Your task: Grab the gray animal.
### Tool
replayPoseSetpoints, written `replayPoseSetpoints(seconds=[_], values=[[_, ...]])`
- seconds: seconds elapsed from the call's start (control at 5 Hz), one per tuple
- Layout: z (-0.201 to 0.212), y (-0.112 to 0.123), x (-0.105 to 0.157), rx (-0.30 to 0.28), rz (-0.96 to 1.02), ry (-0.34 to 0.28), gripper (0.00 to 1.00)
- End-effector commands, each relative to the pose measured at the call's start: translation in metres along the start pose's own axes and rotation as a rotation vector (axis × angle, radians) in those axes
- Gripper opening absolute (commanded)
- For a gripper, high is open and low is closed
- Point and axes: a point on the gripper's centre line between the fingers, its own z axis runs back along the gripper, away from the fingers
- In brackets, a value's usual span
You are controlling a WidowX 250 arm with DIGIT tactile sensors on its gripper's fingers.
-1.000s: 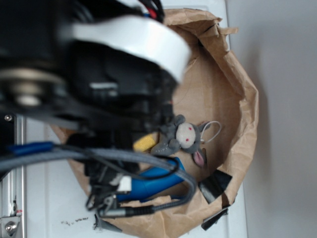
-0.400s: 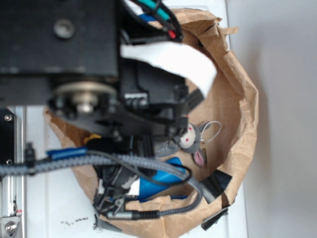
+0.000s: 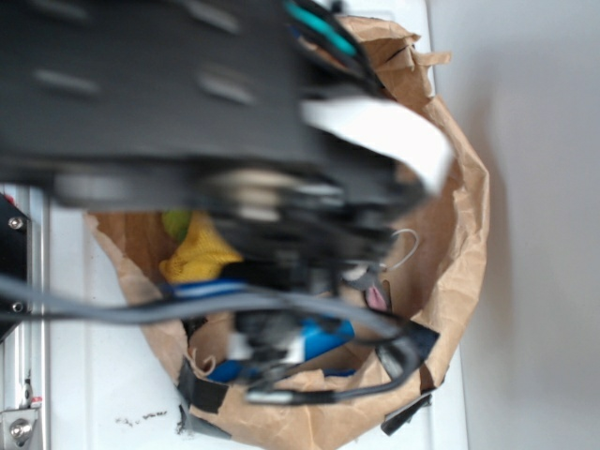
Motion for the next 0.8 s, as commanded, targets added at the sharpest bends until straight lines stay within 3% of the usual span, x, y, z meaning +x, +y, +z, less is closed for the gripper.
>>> replayPoseSetpoints(seconds=[0.0,0.4,0.6], values=[[-0.019,0.018,0.031,0.057,0.022,-0.049,1.0],[-0.042,0.019,0.046,0.031,0.014,-0.102,1.0],[-0.047,0.013,0.05,0.055,0.001,-0.125,1.0]])
